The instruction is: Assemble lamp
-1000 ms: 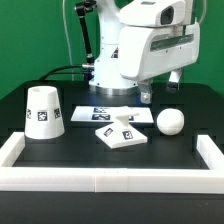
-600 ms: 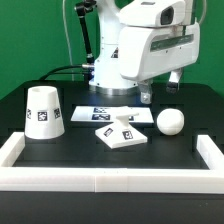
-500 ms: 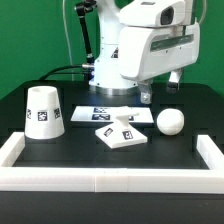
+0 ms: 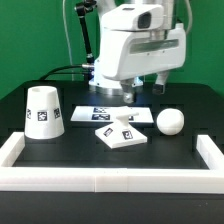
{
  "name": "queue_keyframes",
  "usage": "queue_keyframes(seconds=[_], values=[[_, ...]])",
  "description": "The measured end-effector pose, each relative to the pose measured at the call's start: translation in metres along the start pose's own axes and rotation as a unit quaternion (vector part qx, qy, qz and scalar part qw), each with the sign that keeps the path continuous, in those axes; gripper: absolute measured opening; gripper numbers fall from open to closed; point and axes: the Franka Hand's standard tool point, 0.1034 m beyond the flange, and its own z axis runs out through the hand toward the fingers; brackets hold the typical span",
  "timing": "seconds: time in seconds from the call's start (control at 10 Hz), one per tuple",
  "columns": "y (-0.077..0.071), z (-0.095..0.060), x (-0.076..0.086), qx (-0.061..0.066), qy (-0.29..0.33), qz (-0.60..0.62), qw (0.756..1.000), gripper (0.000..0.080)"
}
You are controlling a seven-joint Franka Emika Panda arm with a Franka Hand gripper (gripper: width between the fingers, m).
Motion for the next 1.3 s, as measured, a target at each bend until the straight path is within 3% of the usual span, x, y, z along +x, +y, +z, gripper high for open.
queue_keyframes(seconds=[0.2,0.7,0.8,1.0,1.3], values=[[0.006,0.008,-0.028,0.003,-0.005,0.012,1.000,0.0700],[0.006,0.010,-0.030,0.004,-0.007,0.014,1.000,0.0700],[0.006,0.013,-0.037,0.001,-0.005,0.036,0.999,0.0700],[-0.005,0.020,-0.055,0.007,-0.015,0.105,0.994,0.0700],[-0.014,0.030,-0.063,0.017,-0.026,0.152,0.988,0.0700]])
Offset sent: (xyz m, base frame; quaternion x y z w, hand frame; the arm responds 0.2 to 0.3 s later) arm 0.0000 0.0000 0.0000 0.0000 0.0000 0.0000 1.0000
